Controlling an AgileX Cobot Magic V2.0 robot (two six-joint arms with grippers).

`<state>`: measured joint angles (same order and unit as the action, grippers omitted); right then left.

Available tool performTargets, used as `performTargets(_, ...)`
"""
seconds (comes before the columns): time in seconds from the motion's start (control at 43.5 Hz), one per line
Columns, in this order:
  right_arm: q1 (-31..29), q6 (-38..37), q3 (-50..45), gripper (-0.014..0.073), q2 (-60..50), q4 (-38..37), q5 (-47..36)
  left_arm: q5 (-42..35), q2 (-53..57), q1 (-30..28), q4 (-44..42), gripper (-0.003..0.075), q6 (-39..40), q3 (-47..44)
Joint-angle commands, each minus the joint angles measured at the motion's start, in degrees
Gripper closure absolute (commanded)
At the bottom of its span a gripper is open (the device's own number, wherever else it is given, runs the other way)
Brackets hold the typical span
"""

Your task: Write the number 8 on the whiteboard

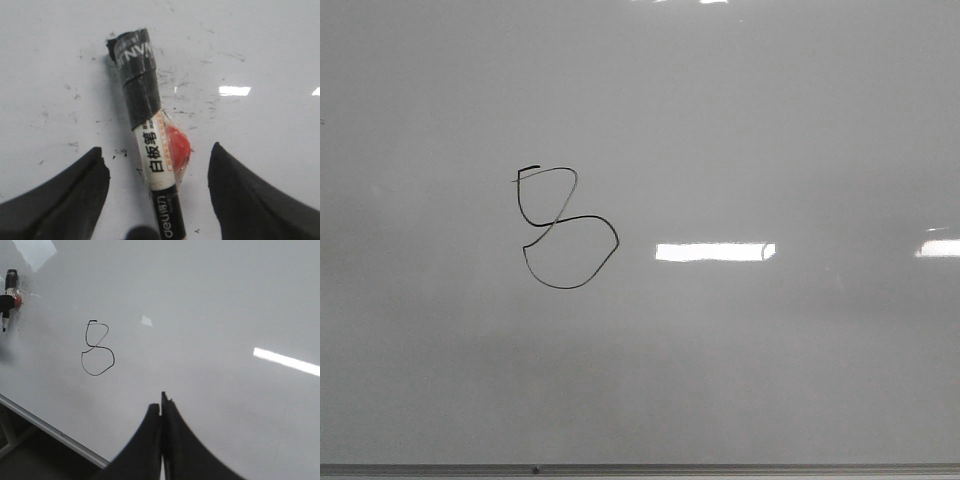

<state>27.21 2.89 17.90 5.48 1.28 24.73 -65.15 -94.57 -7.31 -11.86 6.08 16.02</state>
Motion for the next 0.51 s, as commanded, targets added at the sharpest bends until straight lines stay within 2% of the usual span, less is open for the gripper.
performTargets(0.0, -0.3, 0.1, 1.5, 0.0661, 0.6, 0.2, -4.8, -13.4, 7.1, -0.1, 1.7, 0.0268, 0.2, -2.1)
performTargets(0.069, -0.3, 0.1, 1.5, 0.0661, 0.6, 0.2, -4.8, -11.0, 13.3, -0.1, 2.7, 0.0285, 0.2, -4.3)
performTargets(0.138, -0.3, 0.1, 1.5, 0.0661, 0.6, 0.2, -4.8, -4.1, 21.2, -0.1, 3.1, 0.0328, 0.2, -5.1)
performTargets(0.253, -0.3, 0.1, 1.5, 0.0661, 0.6, 0.2, -4.8, 15.6, 35.8, -0.1, 3.0, 0.0435, 0.2, -4.4)
performTargets(0.483, -0.3, 0.1, 1.5, 0.0661, 0.6, 0.2, -4.8, 47.0, 61.0, 0.3, 3.2, 0.0656, 0.2, -1.6)
